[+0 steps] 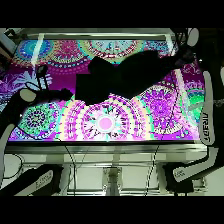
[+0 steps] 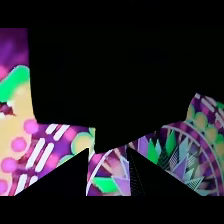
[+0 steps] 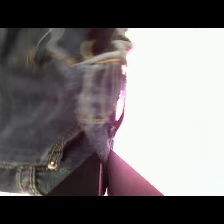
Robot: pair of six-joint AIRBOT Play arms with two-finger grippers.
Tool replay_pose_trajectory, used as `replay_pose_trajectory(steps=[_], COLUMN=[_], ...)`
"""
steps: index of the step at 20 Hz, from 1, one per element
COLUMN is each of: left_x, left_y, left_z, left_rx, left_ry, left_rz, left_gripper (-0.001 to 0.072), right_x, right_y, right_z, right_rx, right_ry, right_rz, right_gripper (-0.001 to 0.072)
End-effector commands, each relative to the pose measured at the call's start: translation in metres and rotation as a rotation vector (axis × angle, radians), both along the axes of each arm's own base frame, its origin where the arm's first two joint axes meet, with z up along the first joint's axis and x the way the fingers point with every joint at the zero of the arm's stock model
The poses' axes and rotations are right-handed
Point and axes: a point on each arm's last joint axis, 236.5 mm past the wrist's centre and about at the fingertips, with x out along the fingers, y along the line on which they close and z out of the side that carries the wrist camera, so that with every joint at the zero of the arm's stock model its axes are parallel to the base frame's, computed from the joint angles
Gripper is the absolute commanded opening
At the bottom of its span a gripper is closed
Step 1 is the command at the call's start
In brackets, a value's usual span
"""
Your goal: Fold the clothes and pants, and hang the long-sleeved shirts on hangers.
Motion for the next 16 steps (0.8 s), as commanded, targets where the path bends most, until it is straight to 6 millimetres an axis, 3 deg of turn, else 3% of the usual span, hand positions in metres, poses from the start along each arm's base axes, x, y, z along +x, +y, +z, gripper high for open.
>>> replay_pose_trajectory(steps=[1, 5, 7, 12, 16], left_x=[0.041, 0.07, 0.075, 0.072, 0.104], left_y=[-0.021, -0.032, -0.03, -0.029, -0.003], left_z=[0.012, -0.022, -0.047, -0.098, -0.102], left_rx=[-0.153, -0.232, -0.262, -0.275, -0.254], left_ry=[0.008, 0.109, 0.182, 0.307, 0.2], left_rz=[0.03, 0.054, 0.103, 0.147, 0.276], left_gripper=[0.0303, 0.0312, 0.0573, 0.0584, 0.0585], right_x=[-0.048, -0.057, -0.06, -0.052, -0.049], right_y=[-0.032, -0.073, -0.086, -0.079, -0.071], right_z=[-0.011, -0.007, -0.006, -0.006, -0.006], right_rx=[0.006, -0.02, -0.006, 0.053, 0.084], right_ry=[0.183, 0.19, 0.187, 0.153, 0.147], right_rz=[-0.097, -0.198, -0.233, -0.219, -0.204], right_gripper=[0.0023, 0.0023, 0.0024, 0.0024, 0.0024])
